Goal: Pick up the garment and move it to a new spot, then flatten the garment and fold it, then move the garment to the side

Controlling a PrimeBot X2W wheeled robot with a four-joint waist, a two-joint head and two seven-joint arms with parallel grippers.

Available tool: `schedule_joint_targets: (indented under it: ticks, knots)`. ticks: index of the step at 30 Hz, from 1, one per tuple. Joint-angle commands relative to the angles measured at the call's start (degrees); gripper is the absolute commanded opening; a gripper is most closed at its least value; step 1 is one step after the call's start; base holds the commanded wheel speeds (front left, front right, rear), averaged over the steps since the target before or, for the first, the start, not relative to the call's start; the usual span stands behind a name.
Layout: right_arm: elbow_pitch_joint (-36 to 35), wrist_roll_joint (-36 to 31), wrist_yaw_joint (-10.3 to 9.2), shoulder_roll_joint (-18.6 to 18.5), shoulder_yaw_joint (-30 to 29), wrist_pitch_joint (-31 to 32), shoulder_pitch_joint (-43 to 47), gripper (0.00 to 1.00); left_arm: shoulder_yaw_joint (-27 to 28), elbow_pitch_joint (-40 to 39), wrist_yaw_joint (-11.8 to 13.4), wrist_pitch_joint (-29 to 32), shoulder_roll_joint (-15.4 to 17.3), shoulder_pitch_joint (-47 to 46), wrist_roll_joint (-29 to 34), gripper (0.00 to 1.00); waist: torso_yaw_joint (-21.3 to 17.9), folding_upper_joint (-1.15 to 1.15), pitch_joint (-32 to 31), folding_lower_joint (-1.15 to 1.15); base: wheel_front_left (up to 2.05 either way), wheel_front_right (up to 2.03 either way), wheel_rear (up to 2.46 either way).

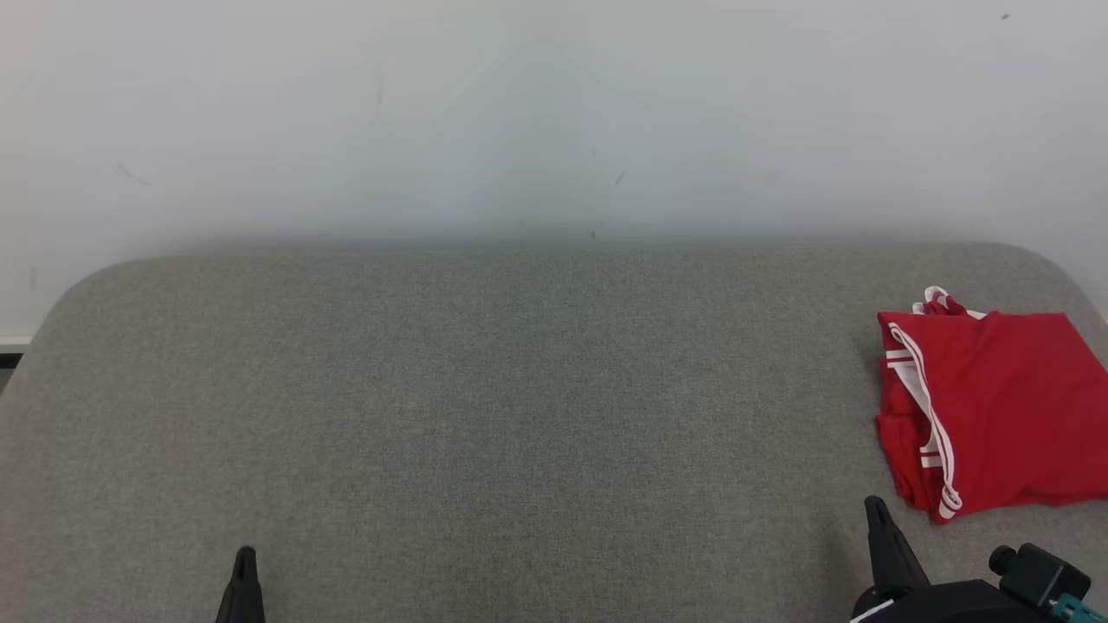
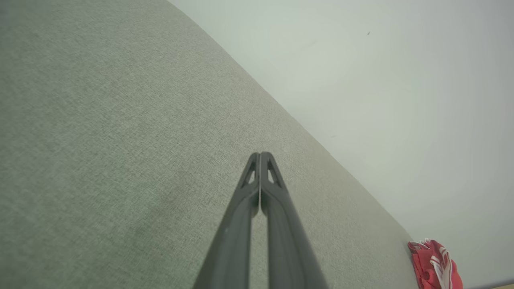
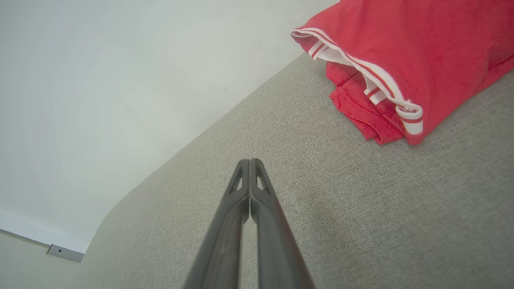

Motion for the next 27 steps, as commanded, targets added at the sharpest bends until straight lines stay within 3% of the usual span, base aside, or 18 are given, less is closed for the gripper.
schedule_joint_targets:
  ticks: [1,27]
  knots:
    - [-0.75,2.31,0.02,-0.16,-0.4,0.27,-1.88,0.0,0.43,-0.42,-0.33,0.45,0.08,-1.75,-1.87,0.0,0.0,0.0,0.04,0.0,0.0,0.0,0.0]
    - [-0.73,20.43,0.03,-0.22,-2.21,3.0,-3.89,0.0,1.14,1.2,-0.77,5.03,-0.52,-5.9,-17.04,0.0,-0.05,0.0,0.68,0.0,0.0,0.0,0.0]
